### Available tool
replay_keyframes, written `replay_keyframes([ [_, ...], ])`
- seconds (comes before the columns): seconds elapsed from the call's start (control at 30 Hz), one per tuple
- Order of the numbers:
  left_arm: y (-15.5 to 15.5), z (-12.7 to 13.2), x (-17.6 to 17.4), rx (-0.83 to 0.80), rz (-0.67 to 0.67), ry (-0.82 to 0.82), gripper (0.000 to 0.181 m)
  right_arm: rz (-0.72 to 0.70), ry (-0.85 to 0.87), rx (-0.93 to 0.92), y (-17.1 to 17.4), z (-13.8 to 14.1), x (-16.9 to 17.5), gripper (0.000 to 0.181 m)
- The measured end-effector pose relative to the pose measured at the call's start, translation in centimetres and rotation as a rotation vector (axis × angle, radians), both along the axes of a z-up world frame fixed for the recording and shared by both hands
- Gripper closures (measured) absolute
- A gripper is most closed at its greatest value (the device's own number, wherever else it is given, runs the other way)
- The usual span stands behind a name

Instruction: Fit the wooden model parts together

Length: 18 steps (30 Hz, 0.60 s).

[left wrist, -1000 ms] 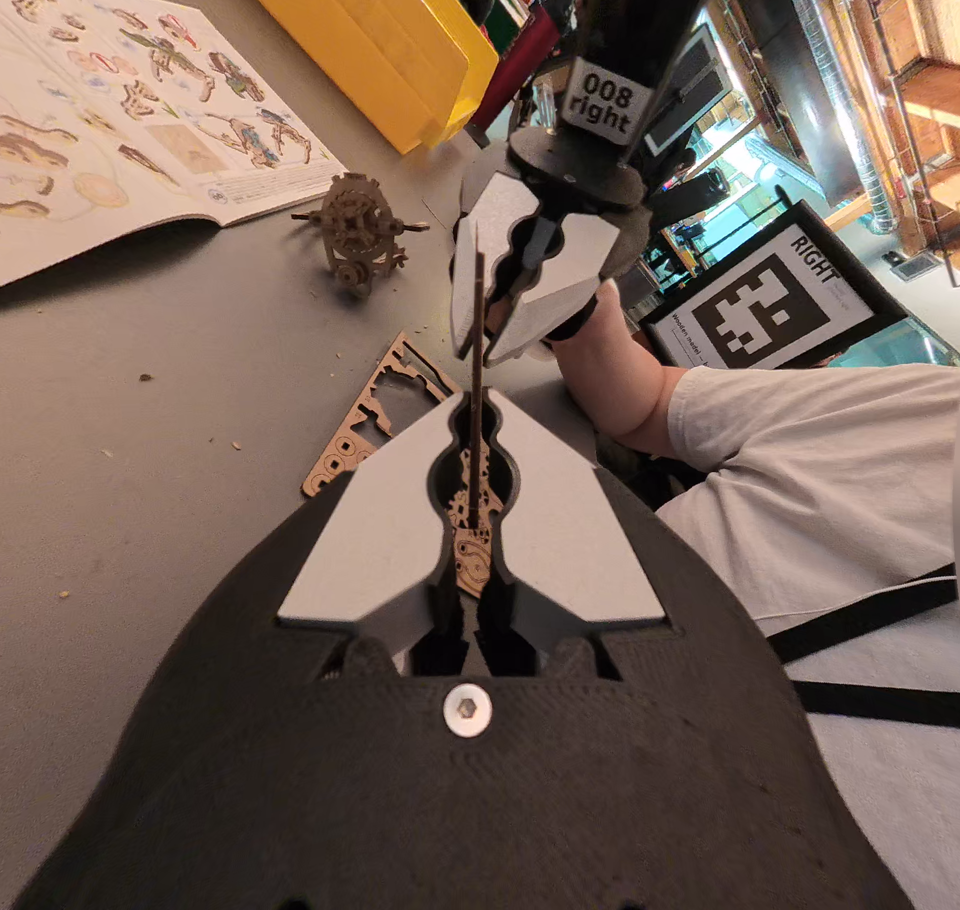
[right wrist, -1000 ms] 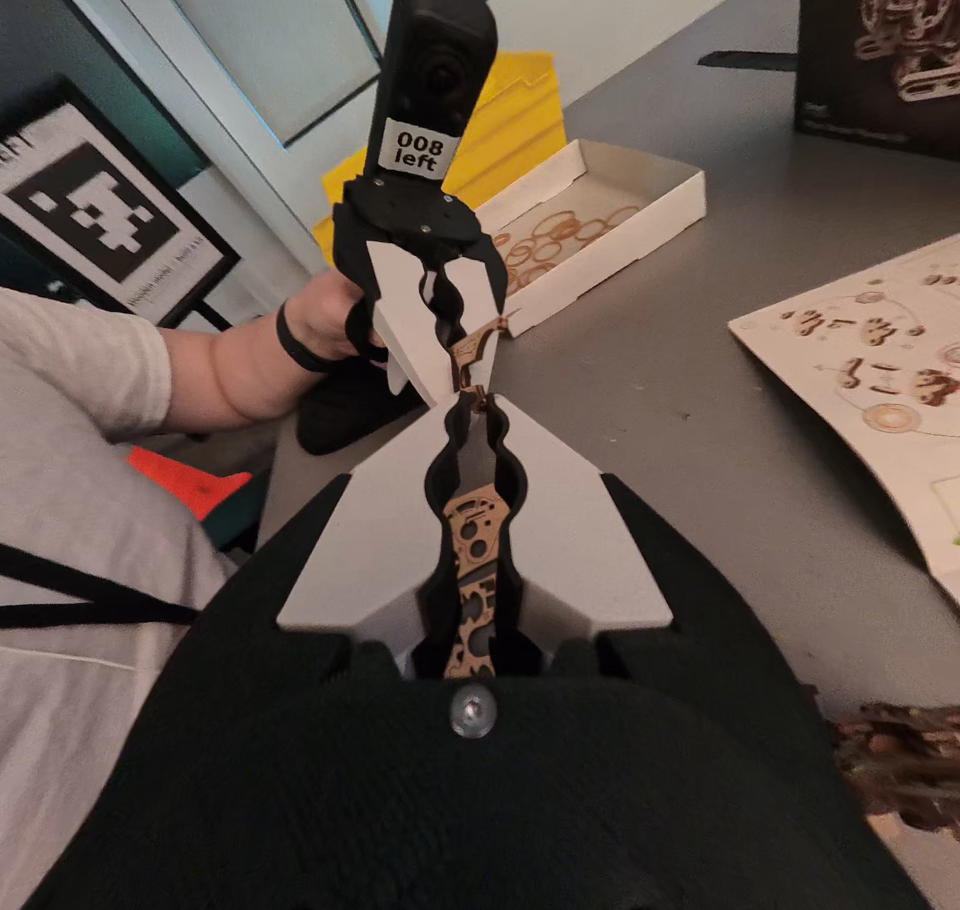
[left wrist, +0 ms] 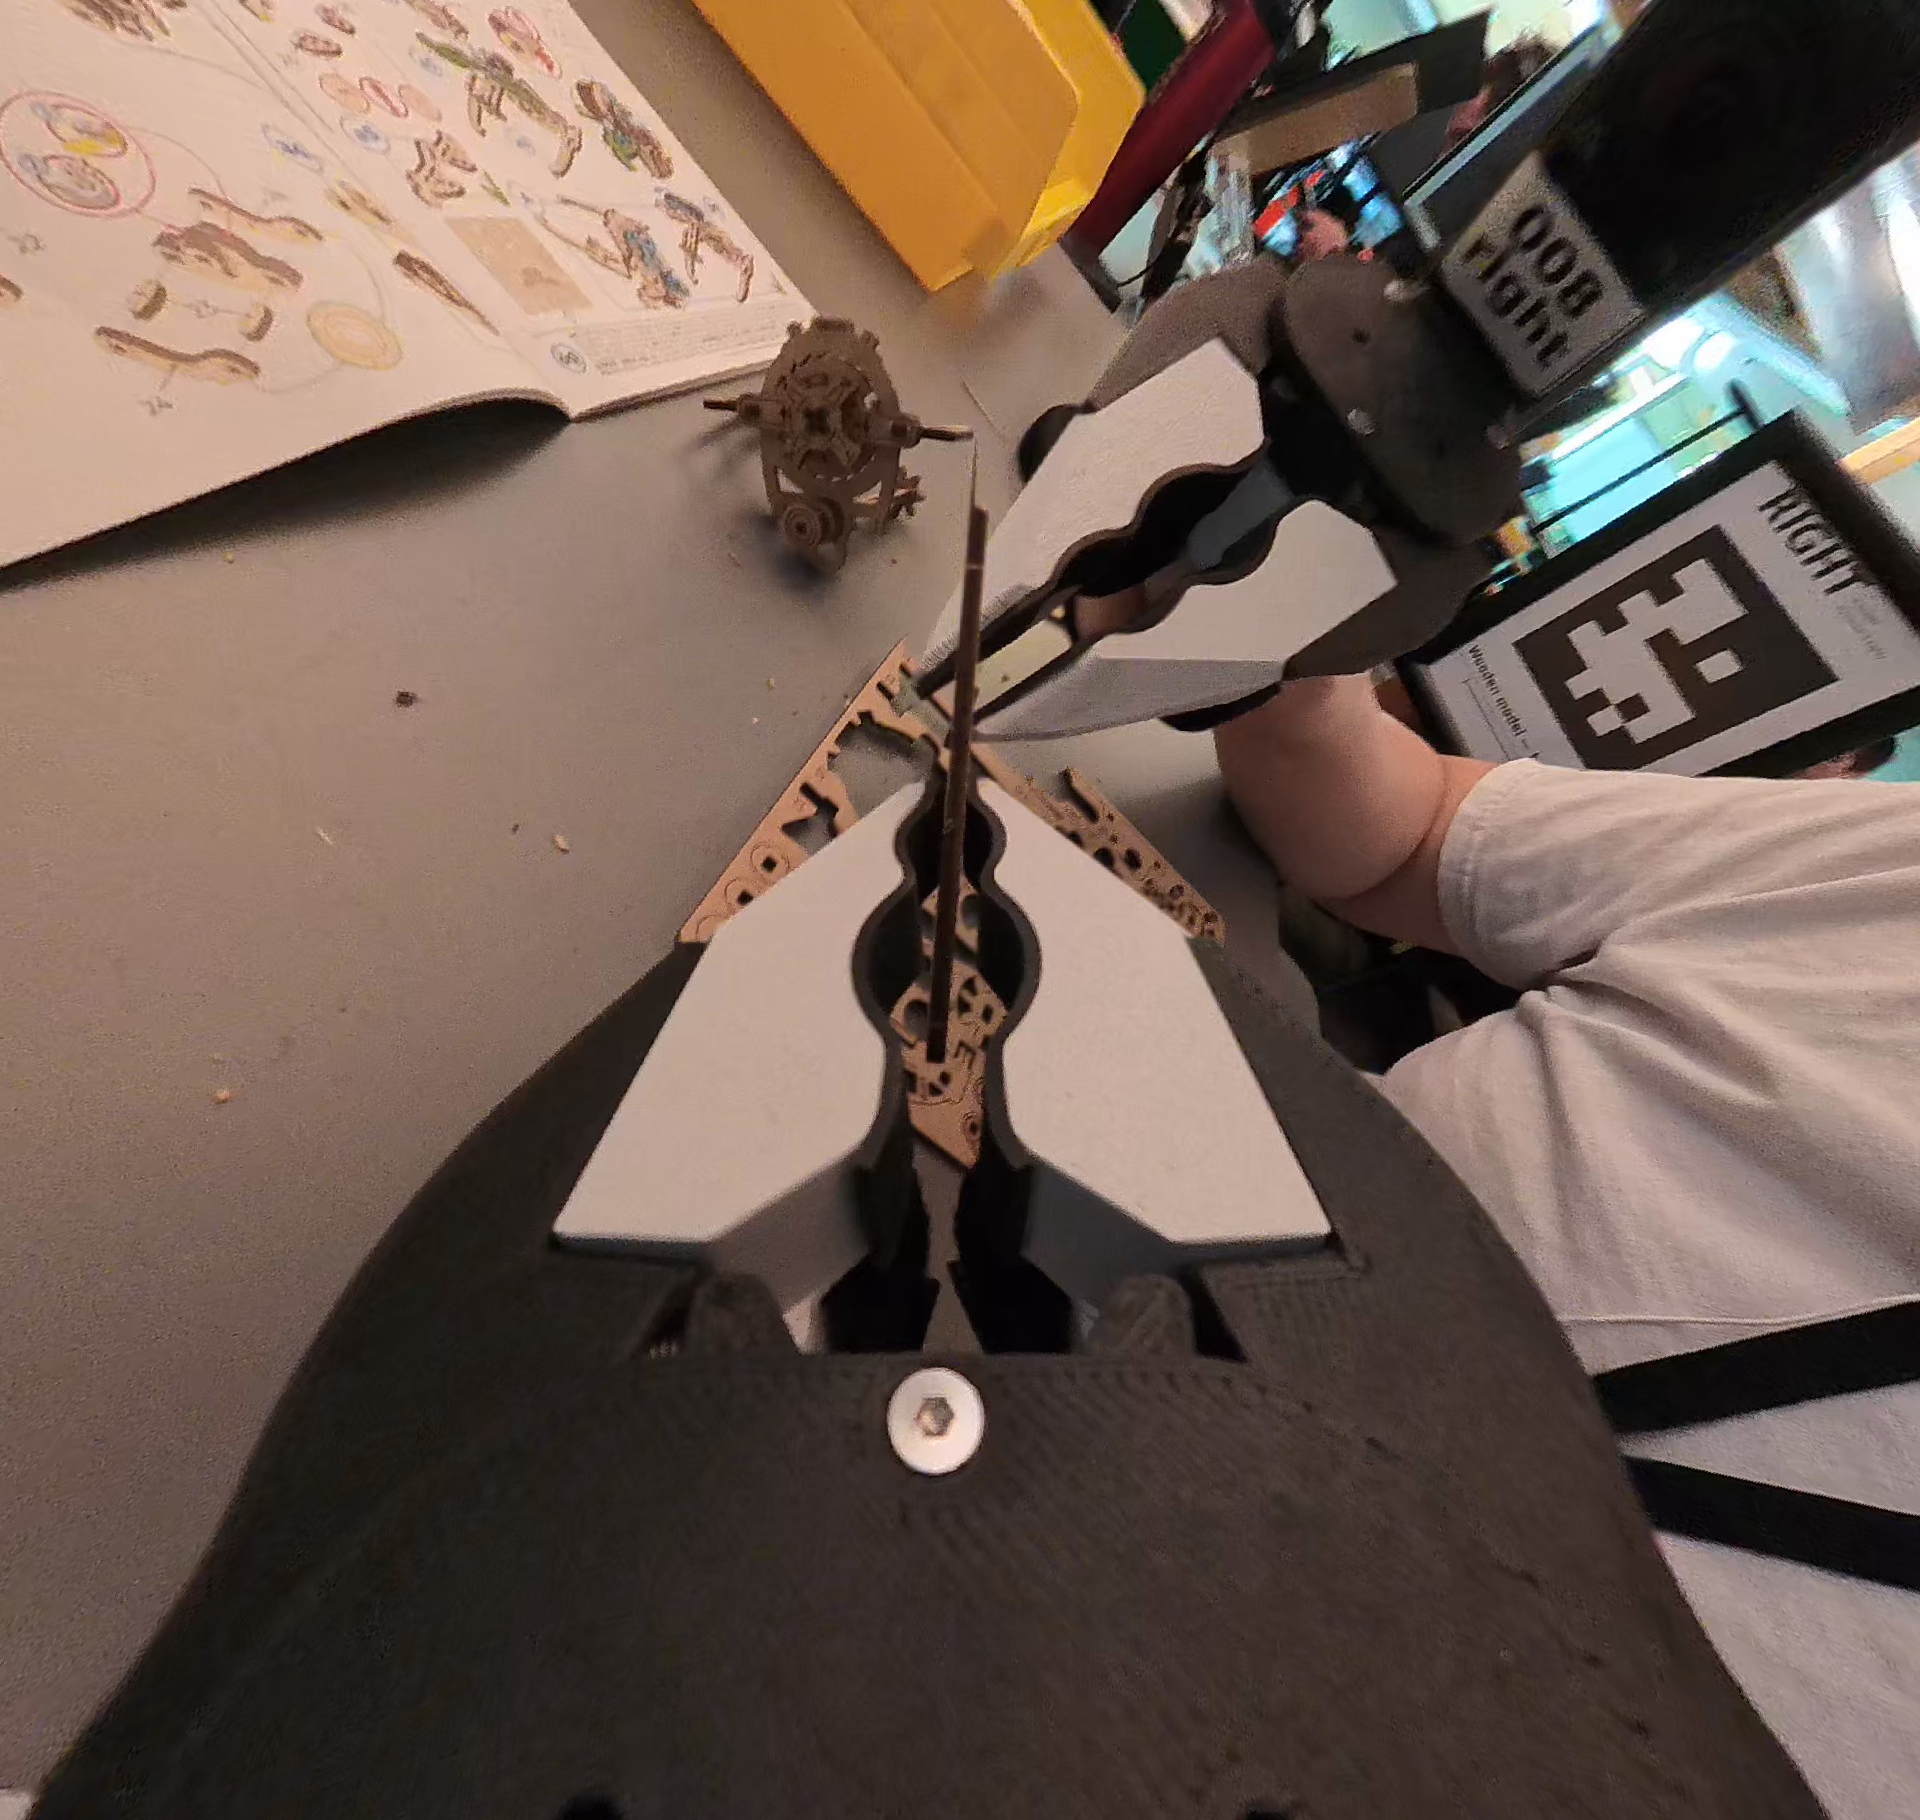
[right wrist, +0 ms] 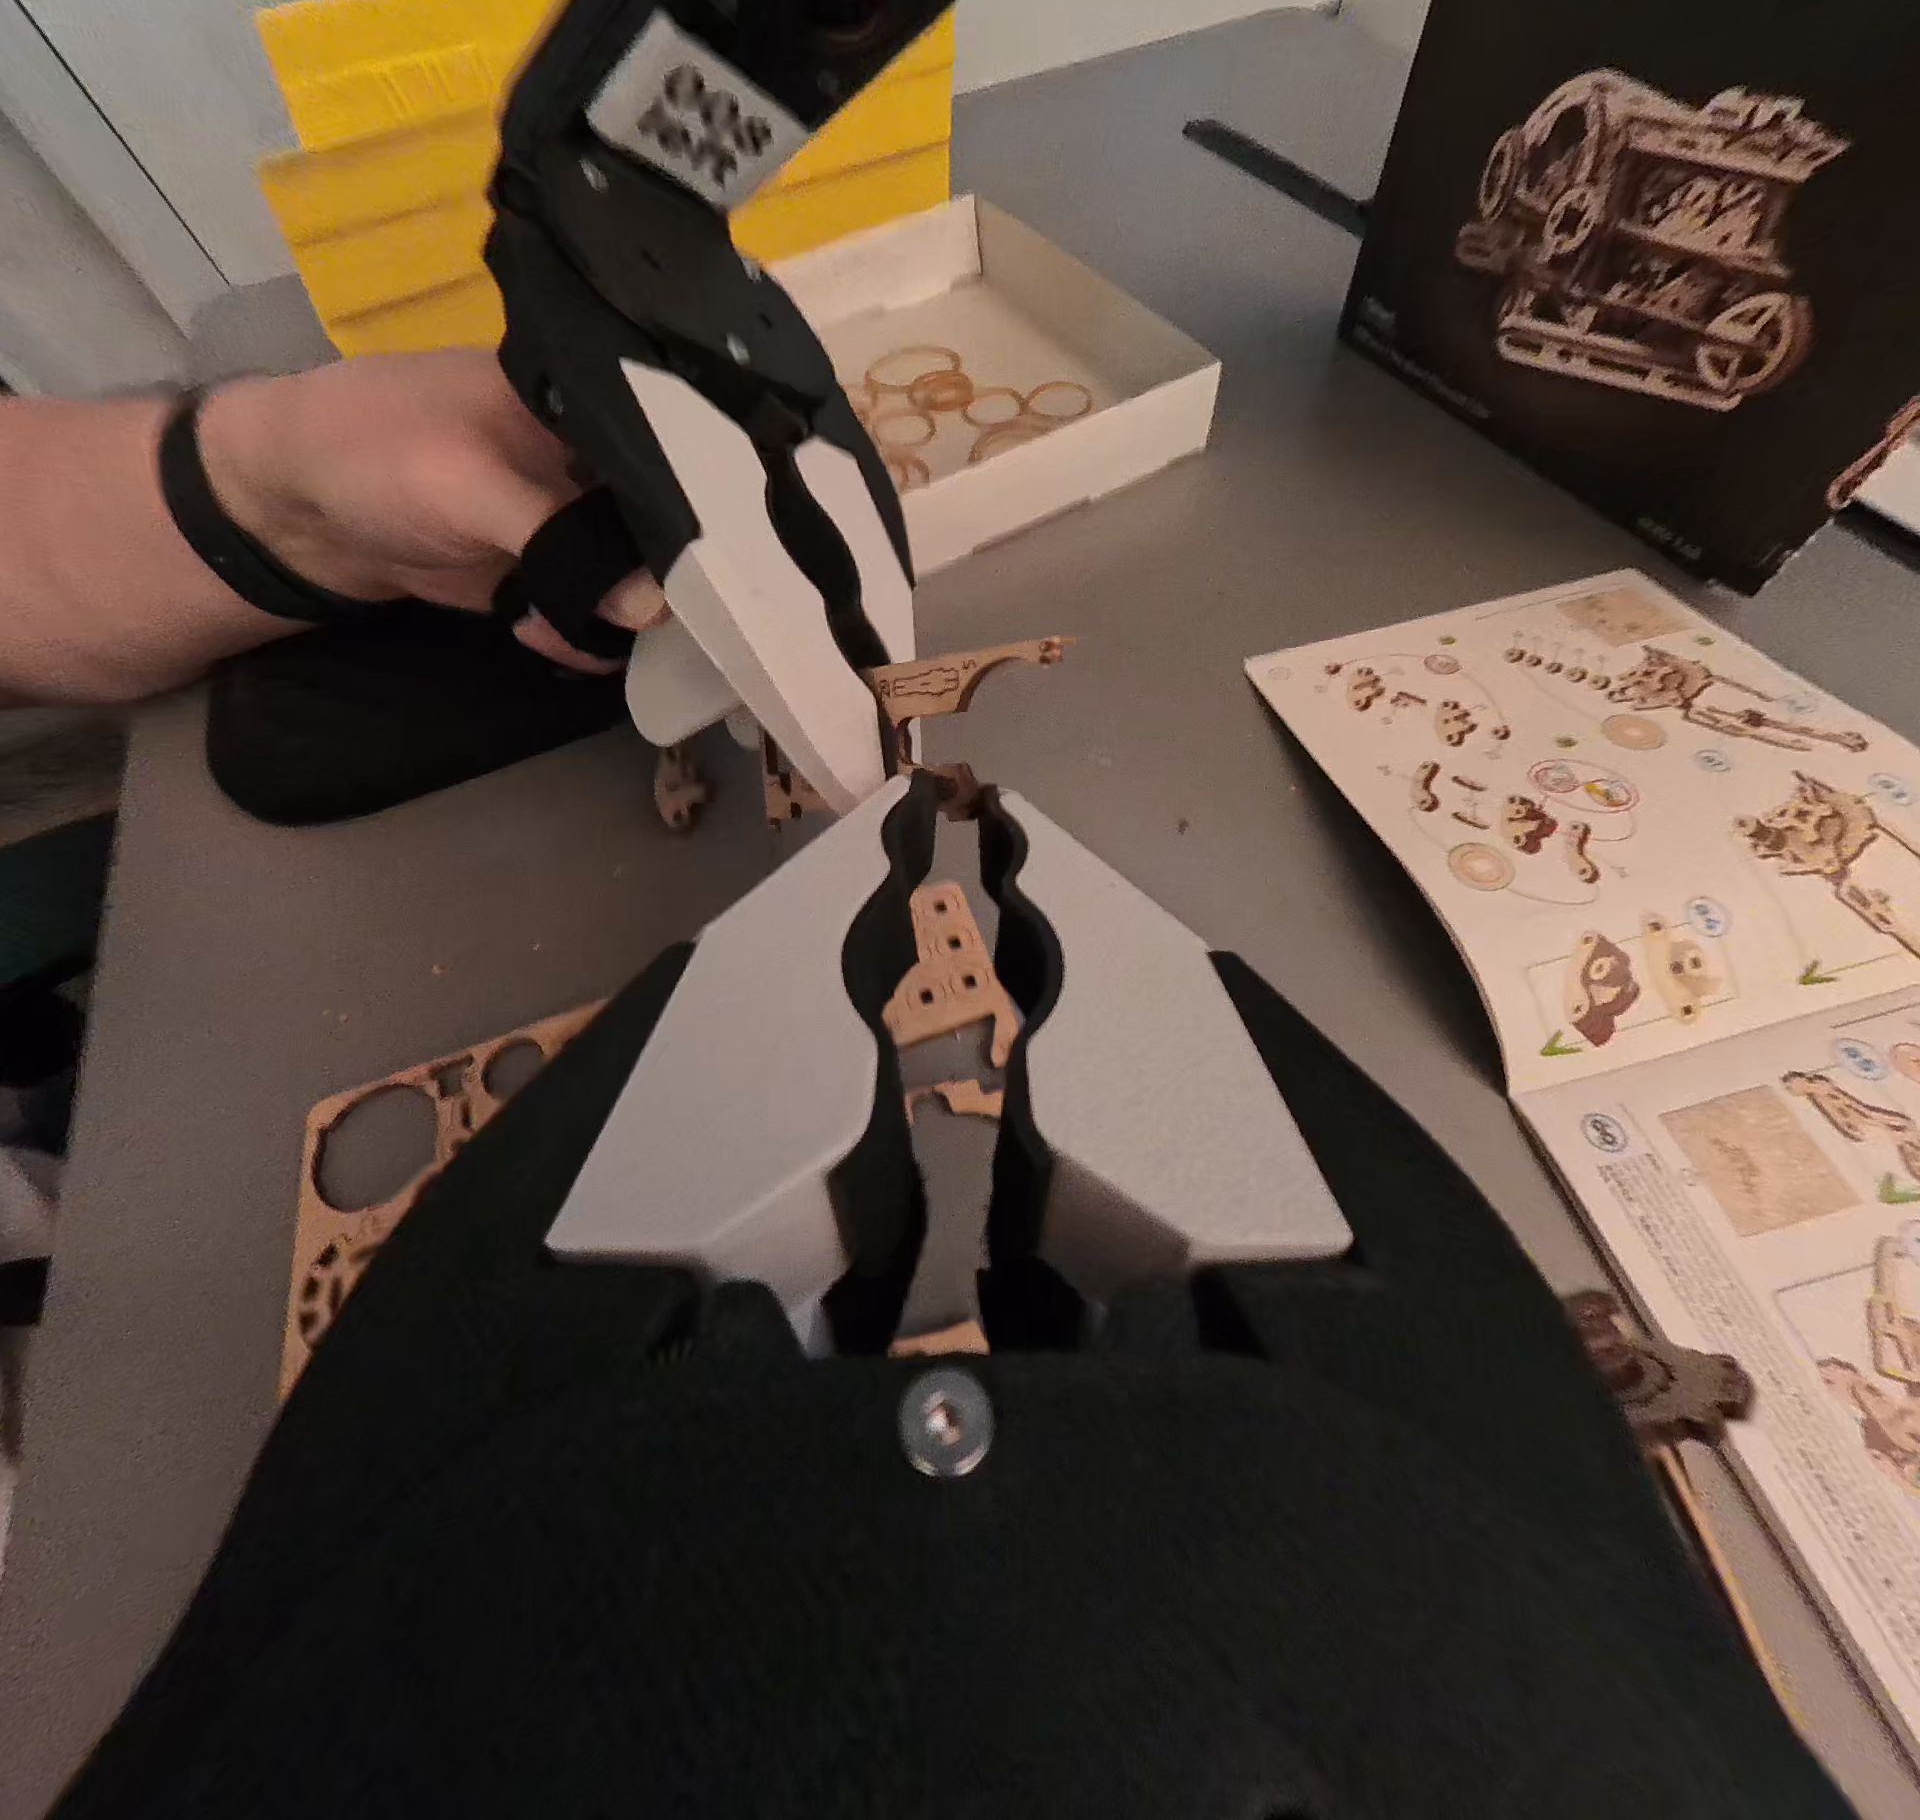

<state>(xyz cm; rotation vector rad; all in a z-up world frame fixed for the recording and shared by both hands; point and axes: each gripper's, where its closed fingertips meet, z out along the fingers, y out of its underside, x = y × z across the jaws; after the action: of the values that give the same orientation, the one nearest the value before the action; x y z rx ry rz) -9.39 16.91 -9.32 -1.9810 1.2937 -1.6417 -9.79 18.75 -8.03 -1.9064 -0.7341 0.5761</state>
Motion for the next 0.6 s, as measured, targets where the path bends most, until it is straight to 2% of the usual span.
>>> replay_keyframes([
  [0.07,0.0,1.6,0.1,-0.057,-0.005,-0.089,0.181,0.026,0.219,-0.007,0.1,1.8,0.1,0.177],
  [0.1,0.0,2.2,0.2,-0.083,0.006,-0.128,0.181,0.035,0.347,-0.067,0.2,2.4,0.5,0.179],
  [0.2,0.8,2.6,0.2,-0.068,0.053,-0.158,0.181,0.014,0.587,-0.095,0.8,4.0,2.1,0.181],
  [0.27,1.3,3.1,0.0,-0.072,0.082,-0.182,0.181,0.015,0.602,-0.104,0.7,4.2,2.0,0.179],
  [0.33,1.4,3.3,0.0,-0.058,0.092,-0.187,0.181,-0.004,0.594,-0.101,0.8,4.1,1.4,0.167],
  [0.47,0.8,3.2,0.3,-0.035,0.088,-0.187,0.181,-0.022,0.636,-0.139,0.9,3.5,0.7,0.176],
  [0.6,0.6,3.1,0.5,-0.025,0.090,-0.182,0.181,-0.007,0.658,-0.175,0.8,3.3,0.6,0.178],
])
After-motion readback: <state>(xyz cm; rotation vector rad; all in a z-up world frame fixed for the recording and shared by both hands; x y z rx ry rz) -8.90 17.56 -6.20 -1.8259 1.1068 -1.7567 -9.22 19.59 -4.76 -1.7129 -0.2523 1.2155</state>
